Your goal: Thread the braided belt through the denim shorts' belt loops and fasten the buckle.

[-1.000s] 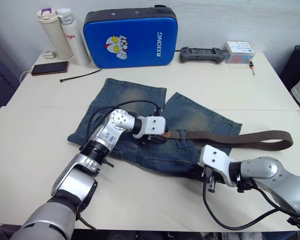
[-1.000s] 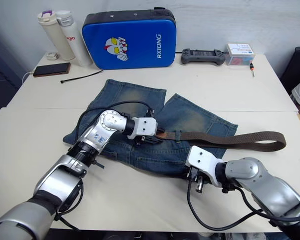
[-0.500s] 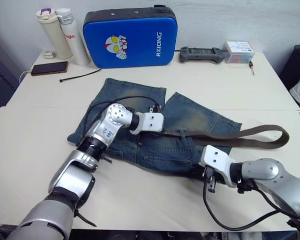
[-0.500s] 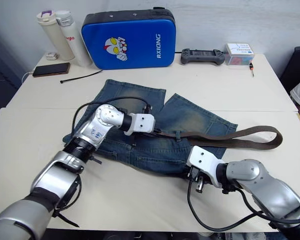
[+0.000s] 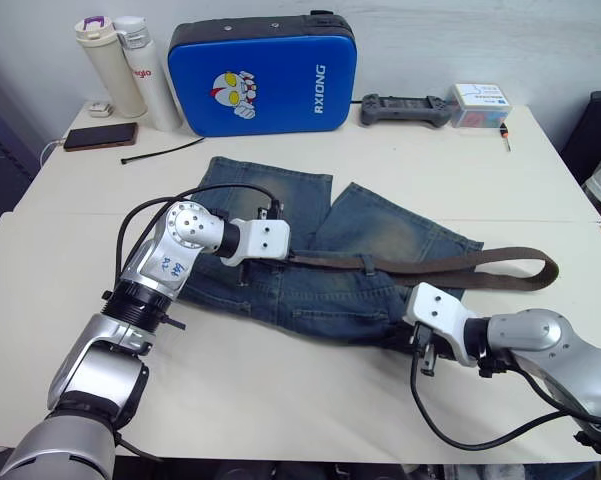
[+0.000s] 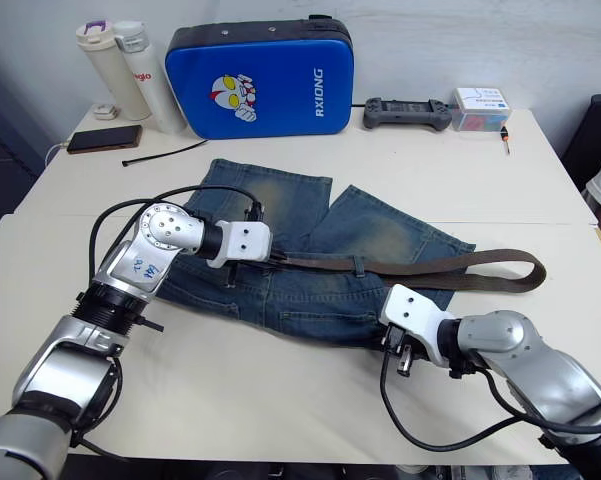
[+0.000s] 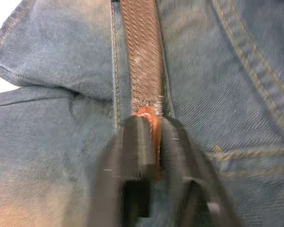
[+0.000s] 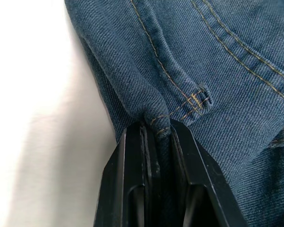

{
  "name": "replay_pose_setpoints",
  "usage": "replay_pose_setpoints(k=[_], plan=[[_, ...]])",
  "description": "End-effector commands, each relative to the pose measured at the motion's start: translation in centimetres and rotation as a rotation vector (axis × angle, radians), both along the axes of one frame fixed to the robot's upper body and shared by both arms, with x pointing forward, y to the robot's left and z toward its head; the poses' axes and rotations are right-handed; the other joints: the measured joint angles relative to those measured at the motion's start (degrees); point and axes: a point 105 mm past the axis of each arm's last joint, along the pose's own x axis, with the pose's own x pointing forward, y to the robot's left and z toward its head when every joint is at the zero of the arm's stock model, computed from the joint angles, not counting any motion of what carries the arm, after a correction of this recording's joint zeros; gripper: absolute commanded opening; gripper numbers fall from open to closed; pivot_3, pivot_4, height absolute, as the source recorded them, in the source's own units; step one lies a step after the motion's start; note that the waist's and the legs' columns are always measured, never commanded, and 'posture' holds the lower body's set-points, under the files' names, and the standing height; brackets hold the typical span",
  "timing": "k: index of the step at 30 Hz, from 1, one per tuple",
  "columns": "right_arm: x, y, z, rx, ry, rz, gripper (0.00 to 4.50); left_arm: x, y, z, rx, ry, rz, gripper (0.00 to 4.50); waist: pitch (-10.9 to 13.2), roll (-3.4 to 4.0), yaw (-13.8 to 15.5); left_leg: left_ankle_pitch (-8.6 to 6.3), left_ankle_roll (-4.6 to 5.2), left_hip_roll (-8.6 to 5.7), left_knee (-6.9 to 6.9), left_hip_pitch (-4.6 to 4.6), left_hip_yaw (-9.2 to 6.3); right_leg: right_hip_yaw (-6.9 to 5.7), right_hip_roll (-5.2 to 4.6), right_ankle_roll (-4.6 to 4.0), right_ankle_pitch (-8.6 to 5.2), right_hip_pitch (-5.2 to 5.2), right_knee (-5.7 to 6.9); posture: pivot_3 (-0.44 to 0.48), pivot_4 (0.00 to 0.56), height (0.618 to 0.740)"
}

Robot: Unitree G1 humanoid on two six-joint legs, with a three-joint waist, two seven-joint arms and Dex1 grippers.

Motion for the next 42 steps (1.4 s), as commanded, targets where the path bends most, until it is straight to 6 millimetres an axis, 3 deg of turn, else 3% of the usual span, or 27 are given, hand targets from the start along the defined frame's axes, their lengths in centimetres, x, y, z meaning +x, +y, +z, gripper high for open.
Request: replay_pose_setpoints(k=[1, 5, 7, 10, 15, 21, 27, 31, 34, 35, 36, 42], plan=[[0.7, -2.0, -0.3, -0.075, -0.019, -0.057, 0.01, -0.9, -0.5, 2.6, -0.114, 0.027, -0.012, 2.55, 0.0, 0.0, -0.05, 0.0, 0.0, 0.0, 0.01, 0.0, 0.0, 0.0, 0.0, 0.0, 0.0, 0.0, 0.0, 0.0, 0.15, 0.74], [0.5, -3.7, 0.1, -0.116, -0.029, -0.059, 0.01, -2.6, 0.5, 3.6, -0.177, 0.179, -0.019, 4.47, 0.0, 0.0, 0.09, 0.0, 0.0, 0.0, 0.0, -0.01, 0.0, 0.0, 0.0, 0.0, 0.0, 0.0, 0.03, 0.0, 0.15, 0.74], [0.4, -4.4, 0.3, -0.13, -0.041, -0.051, 0.01, -3.1, 1.1, 3.8, -0.184, 0.214, -0.009, 4.5, 0.0, 0.01, 0.1, 0.0, 0.0, 0.0, -0.01, -0.01, 0.0, 0.0, 0.0, 0.0, 0.0, 0.02, 0.02, 0.0, 0.15, 0.74], [0.3, -8.6, 0.9, -0.202, -0.061, -0.001, 0.01, -3.8, 2.8, 4.2, -0.209, 0.262, 0.033, 4.5, 0.0, 0.0, 0.5, -0.01, 0.01, -0.02, -0.02, 0.0, -0.01, 0.0, -0.02, 0.0, 0.0, 0.03, -0.06, 0.0, 0.15, 0.74], [0.1, -14.3, 1.3, -0.392, -0.08, 0.158, 0.01, -4.2, 3.4, 3.1, -0.184, 0.295, 0.054, 4.5, 0.0, 0.01, 0.65, -0.01, 0.11, -0.07, 0.0, 0.03, 0.0, 0.01, -0.05, 0.05, 0.02, 0.13, -0.15, 0.0, 0.15, 0.74], [2.3, -15.9, 2.6, -0.491, -0.163, 0.291, 0.01, -4.5, 2.7, 2.3, -0.185, 0.308, 0.043, 4.5, 0.01, 0.02, -1.05, 0.03, 0.02, -0.04, -0.06, 0.07, 0.06, 0.03, 0.0, 0.04, 0.02, 0.06, -0.06, 0.0, 0.15, 0.74], [2.8, -14.7, 3.6, -0.445, -0.146, 0.346, 0.01, -4.8, 2.2, 2.1, -0.192, 0.304, 0.037, 4.5, 0.01, 0.04, -1.3, 0.05, -0.01, -0.02, -0.09, 0.14, 0.15, 0.11, 0.01, 0.02, 0.01, 0.03, 0.03, 0.0, 0.15, 0.74], [2.2, -14.6, 5.4, -0.434, -0.121, 0.313, 1.82, -5.3, 1.8, 2.0, -0.207, 0.296, 0.02, 4.5, 0.02, 0.07, -1.19, 0.05, -0.01, 0.0, -0.1, 0.16, 0.16, 0.15, 0.01, 0.02, 0.01, 0.03, 0.05, 0.0, 0.15, 0.74], [1.9, -15.2, 8.3, -0.377, -0.118, 0.208, 3.33, -5.3, 1.4, 2.6, -0.241, 0.275, 0.023, 4.5, 0.04, 0.14, -0.93, 0.04, -0.01, 0.0, -0.09, 0.15, 0.17, 0.18, -0.01, 0.02, 0.01, 0.02, 0.04, 0.0, 0.15, 0.74], [1.8, -15.1, 9.3, -0.338, -0.115, 0.176, 3.63, -5.3, 1.2, 2.8, -0.251, 0.27, 0.023, 4.5, 0.04, 0.15, -0.89, 0.04, -0.01, 0.0, -0.09, 0.16, 0.17, 0.17, -0.02, 0.02, 0.01, 0.03, 0.02, 0.0, 0.15, 0.74], [1.7, -14.8, 10.2, -0.286, -0.111, 0.14, 4.33, -5.3, 1.1, 2.9, -0.263, 0.267, 0.023, 4.5, 0.03, 0.15, -0.91, 0.03, -0.01, 0.0, -0.09, 0.16, 0.17, 0.17, -0.02, 0.02, 0.01, 0.03, 0.01, 0.0, 0.15, 0.74], [3.8, -9.4, 13.7, 0.238, -0.221, -0.062, 4.43, -4.4, 0.6, 4.1, -0.351, 0.212, 0.068, 4.5, 0.04, 0.14, -1.24, 0.01, -0.04, 0.04, -0.11, 0.2, 0.16, 0.19, 0.01, 0.01, 0.01, 0.06, 0.0, 0.0, 0.15, 0.74]])
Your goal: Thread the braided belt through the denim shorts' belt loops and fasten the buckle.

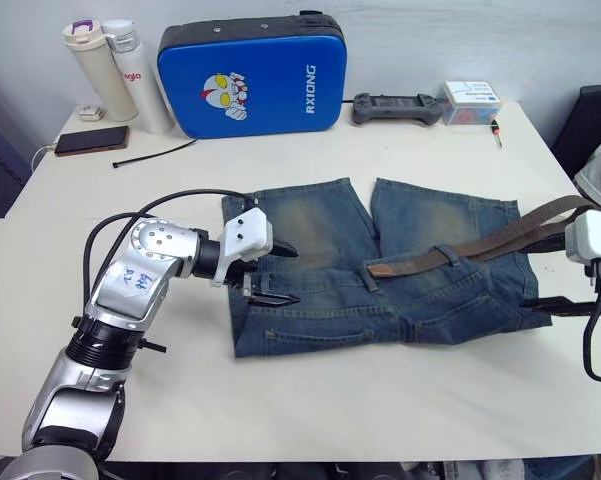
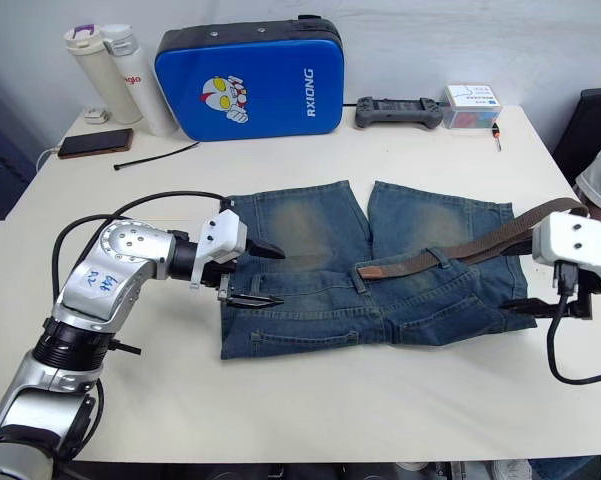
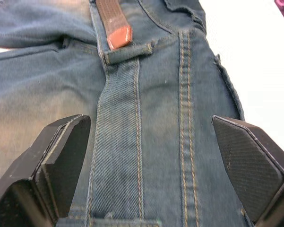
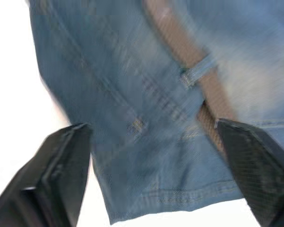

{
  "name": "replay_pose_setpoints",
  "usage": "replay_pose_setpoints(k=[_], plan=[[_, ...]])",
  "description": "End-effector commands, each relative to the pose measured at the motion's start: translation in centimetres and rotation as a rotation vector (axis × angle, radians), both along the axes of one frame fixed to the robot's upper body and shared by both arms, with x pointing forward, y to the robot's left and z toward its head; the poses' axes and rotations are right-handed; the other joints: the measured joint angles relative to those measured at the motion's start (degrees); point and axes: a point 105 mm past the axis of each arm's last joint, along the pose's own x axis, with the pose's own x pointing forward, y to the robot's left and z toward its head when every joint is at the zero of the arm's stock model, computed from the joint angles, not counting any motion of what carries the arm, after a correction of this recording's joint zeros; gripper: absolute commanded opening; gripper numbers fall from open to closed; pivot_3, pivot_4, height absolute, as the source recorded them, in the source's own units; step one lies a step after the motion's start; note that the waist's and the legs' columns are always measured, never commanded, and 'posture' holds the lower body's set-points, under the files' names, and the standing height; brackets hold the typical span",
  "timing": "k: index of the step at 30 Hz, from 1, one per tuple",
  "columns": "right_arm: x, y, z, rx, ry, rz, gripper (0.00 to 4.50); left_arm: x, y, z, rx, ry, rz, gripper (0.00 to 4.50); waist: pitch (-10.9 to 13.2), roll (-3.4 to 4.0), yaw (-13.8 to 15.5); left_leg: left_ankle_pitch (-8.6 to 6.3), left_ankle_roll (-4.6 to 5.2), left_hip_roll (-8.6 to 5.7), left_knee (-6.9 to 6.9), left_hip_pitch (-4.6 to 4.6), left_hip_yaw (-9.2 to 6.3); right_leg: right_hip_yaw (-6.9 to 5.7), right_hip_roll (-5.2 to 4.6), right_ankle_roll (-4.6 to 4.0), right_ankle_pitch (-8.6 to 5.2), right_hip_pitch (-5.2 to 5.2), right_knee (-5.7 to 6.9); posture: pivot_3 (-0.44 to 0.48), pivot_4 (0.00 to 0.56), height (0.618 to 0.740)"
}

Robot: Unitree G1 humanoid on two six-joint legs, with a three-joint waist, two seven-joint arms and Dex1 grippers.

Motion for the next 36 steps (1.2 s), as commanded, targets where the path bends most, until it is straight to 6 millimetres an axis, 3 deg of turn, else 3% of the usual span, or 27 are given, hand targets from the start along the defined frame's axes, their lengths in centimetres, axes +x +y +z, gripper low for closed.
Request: replay_pose_setpoints(k=[1, 3, 4, 7, 11, 14, 17, 23, 36], plan=[[1.7, 3.5, 2.6, 0.465, -0.029, -0.21, 4.43, 0.2, -0.3, 2.4, -0.094, -0.068, 0.035, 4.5, 0.01, -0.02, -0.02, 0.0, -0.01, 0.0, 0.0, 0.01, 0.01, 0.01, 0.0, 0.0, 0.0, -0.03, 0.04, 0.0, 0.15, 0.74], [2.2, 4.1, 1.8, 0.638, 0.059, -0.399, 4.43, 0.0, -0.5, 3.2, -0.138, -0.076, 0.041, 4.5, 0.01, -0.02, 0.23, 0.0, -0.07, 0.05, 0.01, -0.04, 0.01, 0.0, 0.02, 0.0, 0.0, -0.07, 0.09, 0.0, 0.15, 0.74], [2.1, 4.2, 0.9, 0.761, 0.205, -0.475, 4.43, 0.0, -0.5, 3.6, -0.154, -0.098, 0.052, 4.5, 0.02, -0.03, 0.28, 0.0, -0.08, 0.06, 0.01, -0.05, -0.01, -0.01, 0.02, 0.0, 0.0, -0.07, 0.32, 0.0, 0.15, 0.74], [1.2, 5.4, -0.7, 0.918, 0.463, -0.529, 4.43, -0.1, -0.5, 4.3, -0.184, -0.119, 0.071, 4.5, 0.0, 0.0, 0.48, 0.0, -0.07, 0.05, 0.06, -0.21, -0.03, -0.04, -0.01, -0.01, 0.0, -0.15, 0.32, 0.0, 0.15, 0.74], [1.8, 5.5, -3.3, 1.062, 0.588, -0.631, 4.43, -0.4, -0.5, 4.6, -0.203, -0.128, 0.085, 4.5, -0.01, 0.0, 0.7, -0.01, -0.05, 0.03, 0.05, -0.26, -0.1, -0.09, -0.01, -0.01, 0.0, -0.15, 0.29, 0.0, 0.15, 0.74], [2.6, 4.4, -5.0, 1.172, 0.654, -0.771, 4.43, -0.6, -0.5, 4.4, -0.2, -0.128, 0.097, 4.5, -0.02, 0.0, 0.28, 0.01, -0.01, 0.0, 0.02, -0.25, -0.07, -0.06, -0.02, -0.01, 0.0, -0.15, 0.3, 0.0, 0.15, 0.74], [3.0, 4.8, -5.0, 1.311, 0.679, -0.831, 4.43, -0.8, -0.6, 4.3, -0.202, -0.122, 0.106, 4.5, -0.03, 0.03, 0.07, 0.05, 0.01, 0.0, -0.01, -0.25, 0.02, -0.01, -0.01, -0.01, 0.0, -0.21, 0.37, 0.0, 0.15, 0.74], [3.2, 5.8, -5.9, 1.352, 0.732, -0.941, 4.43, -0.3, 0.0, 3.9, -0.151, -0.118, 0.157, 4.5, -0.03, 0.02, -0.94, 0.08, 0.11, 0.01, -0.01, -0.23, 0.19, 0.11, 0.0, 0.0, 0.0, -0.21, 0.46, 0.0, 0.15, 0.74], [4.6, 8.1, -6.3, 1.44, 0.787, -0.95, 4.43, -0.6, -0.2, 4.0, -0.132, -0.118, 0.151, 4.5, -0.03, 0.03, -1.23, 0.06, 0.14, 0.05, -0.06, -0.2, 0.19, 0.16, 0.04, 0.0, 0.0, -0.22, 0.4, 0.0, 0.15, 0.74]])
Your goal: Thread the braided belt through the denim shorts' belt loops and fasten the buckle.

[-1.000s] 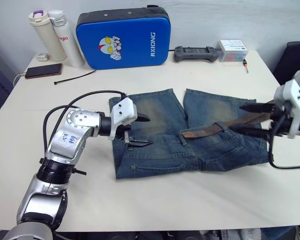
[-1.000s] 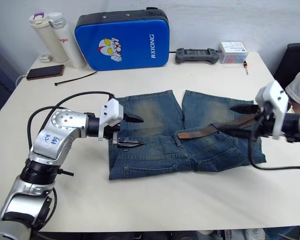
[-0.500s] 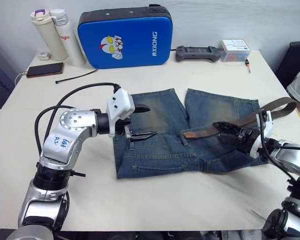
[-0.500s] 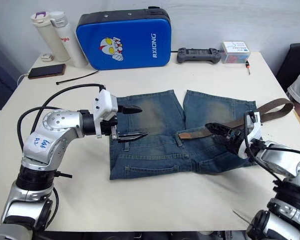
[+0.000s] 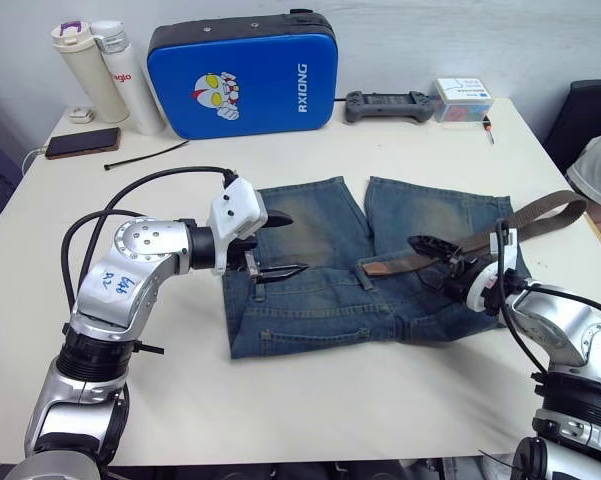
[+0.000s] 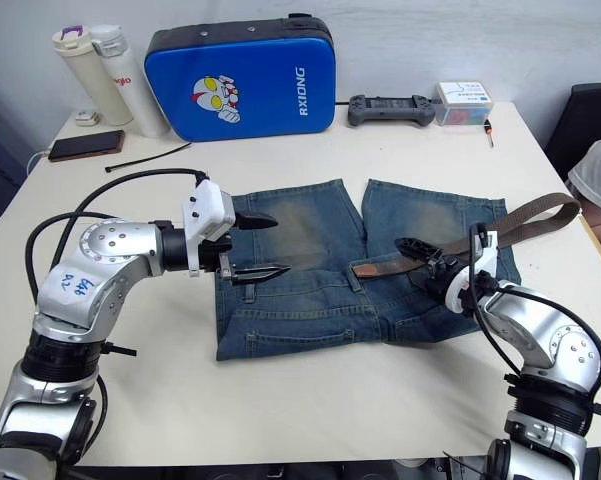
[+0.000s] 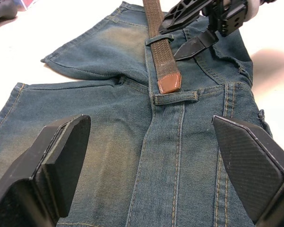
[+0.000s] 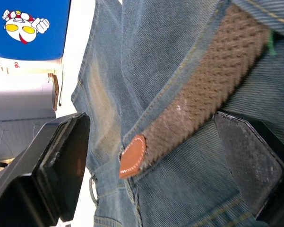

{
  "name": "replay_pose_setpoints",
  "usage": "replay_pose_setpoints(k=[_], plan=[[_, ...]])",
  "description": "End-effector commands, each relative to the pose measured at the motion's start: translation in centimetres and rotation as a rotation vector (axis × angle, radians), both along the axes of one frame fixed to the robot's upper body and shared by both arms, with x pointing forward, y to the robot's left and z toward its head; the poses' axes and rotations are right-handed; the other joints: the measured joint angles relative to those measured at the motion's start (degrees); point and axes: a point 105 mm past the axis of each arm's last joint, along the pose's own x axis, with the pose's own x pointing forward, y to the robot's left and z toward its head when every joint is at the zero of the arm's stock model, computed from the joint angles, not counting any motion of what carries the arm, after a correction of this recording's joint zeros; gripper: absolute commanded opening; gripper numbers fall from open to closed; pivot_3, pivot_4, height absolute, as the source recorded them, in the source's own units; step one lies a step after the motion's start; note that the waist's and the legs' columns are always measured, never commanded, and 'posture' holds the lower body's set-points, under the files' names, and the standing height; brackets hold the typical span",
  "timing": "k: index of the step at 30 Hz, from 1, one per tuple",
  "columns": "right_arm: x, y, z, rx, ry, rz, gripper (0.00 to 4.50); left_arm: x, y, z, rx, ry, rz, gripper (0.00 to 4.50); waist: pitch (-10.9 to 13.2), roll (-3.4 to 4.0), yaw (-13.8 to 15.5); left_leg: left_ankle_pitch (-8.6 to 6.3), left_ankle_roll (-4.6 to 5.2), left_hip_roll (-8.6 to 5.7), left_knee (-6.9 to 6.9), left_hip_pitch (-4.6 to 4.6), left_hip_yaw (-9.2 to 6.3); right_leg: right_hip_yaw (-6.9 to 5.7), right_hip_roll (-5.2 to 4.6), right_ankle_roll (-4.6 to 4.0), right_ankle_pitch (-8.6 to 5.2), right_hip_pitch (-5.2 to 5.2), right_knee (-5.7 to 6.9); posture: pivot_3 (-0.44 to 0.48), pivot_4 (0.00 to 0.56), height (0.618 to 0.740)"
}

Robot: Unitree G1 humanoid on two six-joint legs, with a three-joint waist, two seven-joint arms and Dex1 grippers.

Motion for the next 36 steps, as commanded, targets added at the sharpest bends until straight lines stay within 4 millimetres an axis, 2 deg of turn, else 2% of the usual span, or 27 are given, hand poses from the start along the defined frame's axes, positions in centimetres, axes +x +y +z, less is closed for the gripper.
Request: replay_pose_setpoints(k=[1, 7, 13, 17, 22, 23, 25, 27, 31, 33, 36], plan=[[0.3, 0.5, 1.0, 0.035, -0.031, -0.004, 4.43, -0.4, -0.4, 0.9, 0.003, -0.044, -0.019, 4.5, 0.0, 0.0, -0.04, 0.0, 0.0, 0.0, 0.0, 0.0, 0.0, 0.0, 0.0, 0.0, 0.0, 0.0, 0.0, 0.0, 0.15, 0.74], [0.8, 0.7, 0.9, 0.088, -0.038, -0.008, 4.43, -0.4, -0.3, 0.8, 0.01, -0.044, -0.018, 4.5, 0.0, 0.0, -0.14, 0.0, 0.0, 0.0, -0.02, 0.01, 0.0, 0.01, 0.01, 0.0, 0.0, -0.01, -0.01, 0.0, 0.15, 0.74], [1.0, 1.2, -0.3, 0.132, -0.007, -0.017, 4.43, -0.4, -0.5, 0.7, 0.019, -0.04, -0.016, 4.5, 0.0, 0.0, -0.11, 0.0, 0.0, 0.0, -0.03, 0.01, 0.0, 0.02, 0.0, 0.0, 0.0, -0.01, -0.02, 0.0, 0.15, 0.74], [1.2, 1.3, -0.3, 0.18, -0.022, -0.033, 4.43, -0.6, -0.4, 0.6, 0.02, -0.033, -0.015, 4.5, 0.0, 0.0, -0.17, 0.0, 0.0, 0.0, -0.04, 0.01, 0.0, 0.02, 0.0, 0.0, 0.0, -0.01, -0.02, 0.0, 0.15, 0.74], [1.5, 2.0, -1.9, 0.193, 0.016, -0.045, 4.43, -0.6, -0.6, 0.5, 0.022, -0.031, -0.015, 4.5, 0.0, 0.0, -0.18, 0.0, 0.0, 0.0, -0.06, 0.03, 0.0, 0.04, 0.01, 0.0, 0.0, -0.01, -0.02, 0.0, 0.15, 0.74], [1.5, 2.0, -2.2, 0.197, 0.024, -0.053, 3.9, -0.6, -0.6, 0.5, 0.022, -0.03, -0.016, 4.5, 0.0, 0.0, -0.2, 0.0, 0.0, 0.0, -0.07, 0.05, 0.0, 0.04, 0.01, 0.0, 0.0, -0.01, -0.02, 0.0, 0.15, 0.74], [1.5, 2.0, -2.6, 0.204, 0.031, -0.065, 3.17, -0.6, -0.6, 0.5, 0.024, -0.03, -0.016, 4.5, 0.0, 0.0, -0.17, 0.0, 0.0, 0.0, -0.09, 0.05, 0.0, 0.05, 0.01, 0.0, 0.0, -0.01, -0.02, 0.0, 0.15, 0.74], [1.4, 1.9, -2.7, 0.209, 0.031, -0.074, 2.12, -0.6, -0.6, 0.4, 0.029, -0.031, -0.014, 4.5, 0.0, 0.0, -0.17, 0.0, 0.0, 0.0, -0.09, 0.05, 0.0, 0.05, 0.01, 0.0, 0.0, -0.01, -0.04, 0.0, 0.15, 0.74], [0.9, 0.9, -1.5, 0.218, -0.02, -0.091, 0.07, -0.6, -0.3, 0.2, 0.035, -0.026, -0.011, 4.5, 0.0, 0.0, -0.15, 0.0, 0.0, 0.0, -0.11, 0.06, 0.0, 0.06, 0.0, 0.0, 0.0, -0.01, -0.05, 0.0, 0.15, 0.74], [0.9, 0.0, -0.6, 0.15, -0.081, -0.101, 0.07, -0.5, -0.3, 0.1, 0.036, -0.024, -0.008, 4.5, 0.0, 0.0, -0.12, -0.01, 0.0, 0.0, -0.11, 0.06, 0.0, 0.06, -0.01, 0.0, 0.0, 0.0, -0.06, 0.0, 0.15, 0.74], [0.9, 0.1, 0.9, 0.081, -0.181, -0.079, 0.07, -0.4, -0.3, 0.0, 0.039, -0.023, -0.009, 4.5, 0.0, 0.0, 0.03, -0.02, 0.02, 0.0, -0.11, 0.03, 0.01, 0.06, -0.02, 0.0, 0.0, -0.01, -0.09, 0.0, 0.15, 0.74]])
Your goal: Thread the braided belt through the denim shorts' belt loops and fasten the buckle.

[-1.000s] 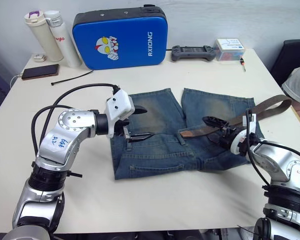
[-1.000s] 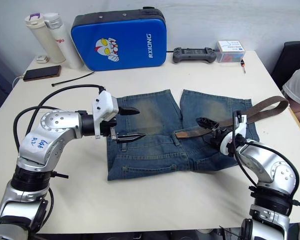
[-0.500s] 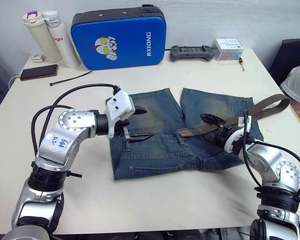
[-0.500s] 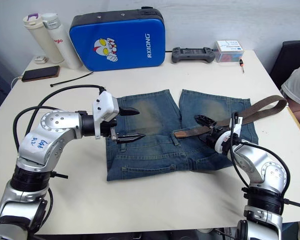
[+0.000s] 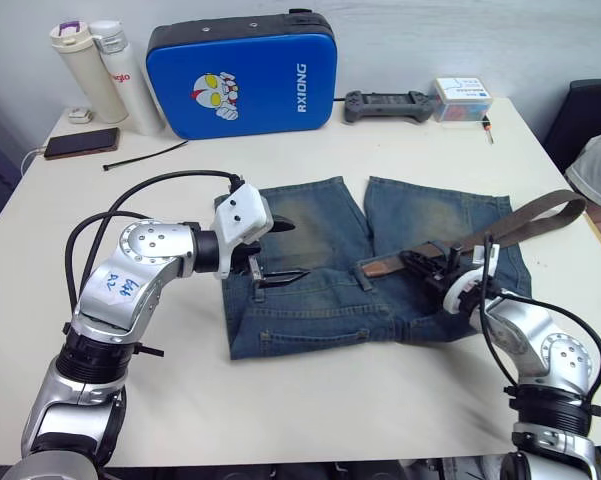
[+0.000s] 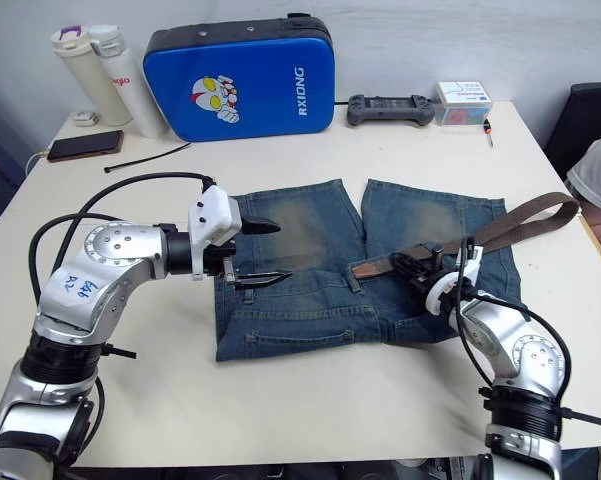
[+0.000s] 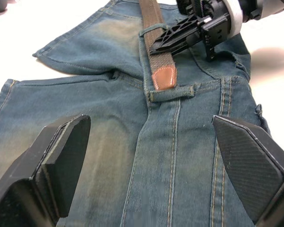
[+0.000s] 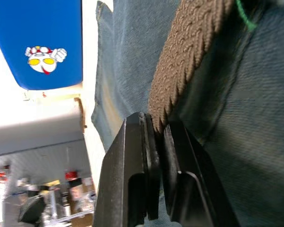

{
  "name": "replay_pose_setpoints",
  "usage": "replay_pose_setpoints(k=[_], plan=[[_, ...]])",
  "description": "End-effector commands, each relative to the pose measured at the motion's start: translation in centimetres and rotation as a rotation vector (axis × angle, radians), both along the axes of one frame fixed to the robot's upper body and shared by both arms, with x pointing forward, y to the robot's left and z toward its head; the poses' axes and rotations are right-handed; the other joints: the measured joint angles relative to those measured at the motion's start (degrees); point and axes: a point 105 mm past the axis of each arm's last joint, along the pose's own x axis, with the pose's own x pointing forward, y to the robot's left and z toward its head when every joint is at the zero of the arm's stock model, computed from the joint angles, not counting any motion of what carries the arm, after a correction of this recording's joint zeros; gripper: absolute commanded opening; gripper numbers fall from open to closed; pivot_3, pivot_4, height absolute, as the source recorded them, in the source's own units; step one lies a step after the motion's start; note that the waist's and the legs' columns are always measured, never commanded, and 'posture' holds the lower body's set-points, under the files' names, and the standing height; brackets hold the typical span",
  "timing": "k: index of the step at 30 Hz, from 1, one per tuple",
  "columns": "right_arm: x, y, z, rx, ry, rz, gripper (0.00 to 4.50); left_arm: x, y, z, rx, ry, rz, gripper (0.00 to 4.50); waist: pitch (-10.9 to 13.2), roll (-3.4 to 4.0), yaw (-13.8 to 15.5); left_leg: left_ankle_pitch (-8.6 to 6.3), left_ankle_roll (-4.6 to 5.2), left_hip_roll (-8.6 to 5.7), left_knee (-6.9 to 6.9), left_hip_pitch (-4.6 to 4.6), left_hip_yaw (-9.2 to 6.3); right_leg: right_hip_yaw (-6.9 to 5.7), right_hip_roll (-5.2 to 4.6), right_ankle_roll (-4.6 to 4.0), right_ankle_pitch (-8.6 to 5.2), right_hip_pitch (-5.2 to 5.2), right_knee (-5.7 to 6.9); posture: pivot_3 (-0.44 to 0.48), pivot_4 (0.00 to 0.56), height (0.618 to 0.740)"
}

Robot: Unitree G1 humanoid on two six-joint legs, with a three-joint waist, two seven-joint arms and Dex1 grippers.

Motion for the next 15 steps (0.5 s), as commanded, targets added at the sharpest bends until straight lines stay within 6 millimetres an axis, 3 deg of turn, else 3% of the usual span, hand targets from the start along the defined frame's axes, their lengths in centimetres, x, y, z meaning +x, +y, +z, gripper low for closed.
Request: replay_pose_setpoints(k=[1, 8, 15], plan=[[-0.2, -0.2, 2.9, -0.095, -0.161, 0.012, 0.07, -0.4, -0.3, 0.6, 0.003, -0.041, -0.021, 4.5, 0.0, 0.0, -0.04, 0.0, 0.01, 0.0, 0.0, 0.0, 0.0, 0.0, 0.0, 0.0, 0.0, 0.0, 0.0, 0.0, 0.15, 0.74], [-0.8, 2.0, 2.5, -0.215, -0.259, 0.076, 0.07, -0.2, -0.1, 0.9, 0.007, -0.043, -0.027, 4.5, 0.0, 0.0, -0.17, -0.01, 0.01, 0.0, -0.05, 0.02, 0.0, 0.01, 0.01, 0.0, 0.0, -0.02, 0.0, 0.0, 0.15, 0.74], [-0.7, 2.4, 0.8, -0.274, -0.274, 0.073, 0.07, -0.2, 0.3, 0.9, 0.02, -0.042, -0.022, 4.5, 0.0, 0.0, -0.12, -0.01, 0.0, 0.0, -0.05, 0.02, 0.0, 0.02, 0.01, 0.0, 0.0, -0.03, -0.01, 0.0, 0.15, 0.74]])
